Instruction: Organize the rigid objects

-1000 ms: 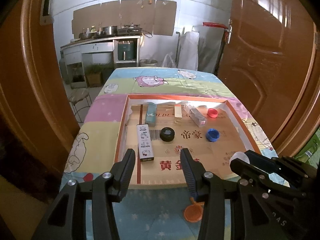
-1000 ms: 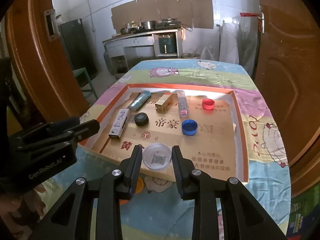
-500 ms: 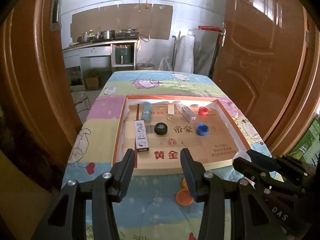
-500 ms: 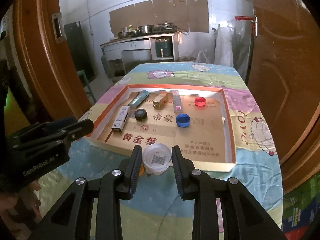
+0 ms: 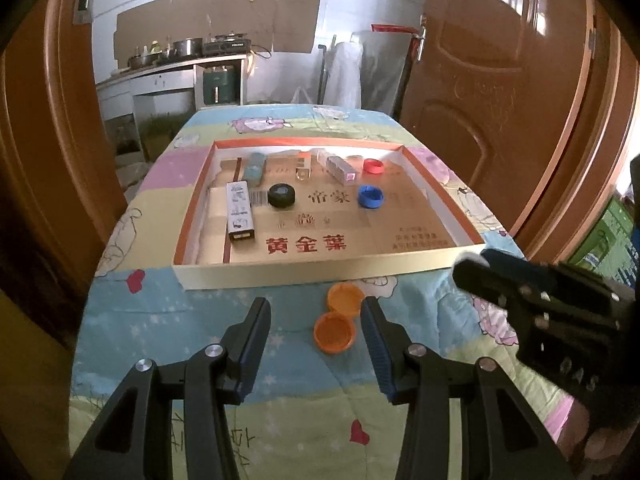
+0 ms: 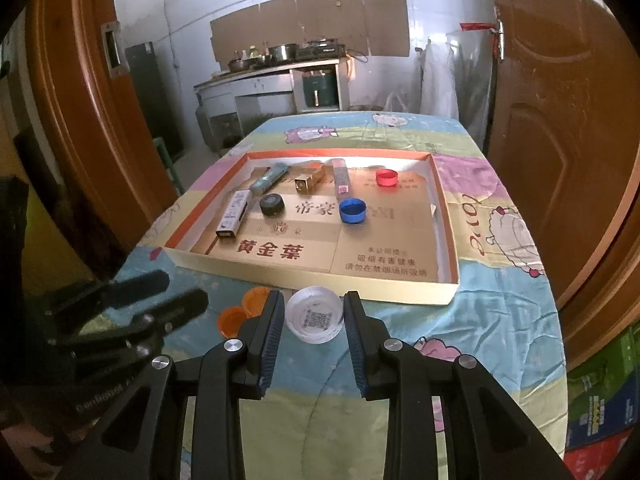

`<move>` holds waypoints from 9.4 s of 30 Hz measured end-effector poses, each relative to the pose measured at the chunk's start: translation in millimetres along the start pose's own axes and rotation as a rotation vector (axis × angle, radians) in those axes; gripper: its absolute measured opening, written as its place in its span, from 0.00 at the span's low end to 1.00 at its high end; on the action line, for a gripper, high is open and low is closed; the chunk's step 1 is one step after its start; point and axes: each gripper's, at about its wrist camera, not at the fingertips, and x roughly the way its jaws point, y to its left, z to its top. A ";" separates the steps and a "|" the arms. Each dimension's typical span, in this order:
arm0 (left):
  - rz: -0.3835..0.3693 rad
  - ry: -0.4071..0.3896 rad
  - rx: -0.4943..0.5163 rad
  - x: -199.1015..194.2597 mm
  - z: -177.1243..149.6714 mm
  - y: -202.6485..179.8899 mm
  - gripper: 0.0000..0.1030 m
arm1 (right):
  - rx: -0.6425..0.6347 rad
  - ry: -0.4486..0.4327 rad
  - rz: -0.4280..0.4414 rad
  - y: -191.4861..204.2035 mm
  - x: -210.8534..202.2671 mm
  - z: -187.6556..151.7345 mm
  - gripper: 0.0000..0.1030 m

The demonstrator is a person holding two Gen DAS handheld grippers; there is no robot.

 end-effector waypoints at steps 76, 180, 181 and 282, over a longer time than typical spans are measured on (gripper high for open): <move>0.015 0.002 -0.043 24.8 -21.2 23.8 0.29 | 0.046 0.065 0.019 -9.3 33.2 -16.0 0.61; 0.009 0.114 0.049 144.8 87.9 -12.0 0.29 | 0.006 0.135 -0.091 -73.8 145.2 66.6 0.30; 0.007 0.113 0.048 145.1 88.0 -11.9 0.29 | 0.006 0.137 -0.092 -74.2 146.3 66.7 0.30; 0.201 -0.204 -0.053 -98.8 -7.8 -5.6 0.63 | 0.023 -0.132 -0.206 33.2 -66.4 -6.0 0.73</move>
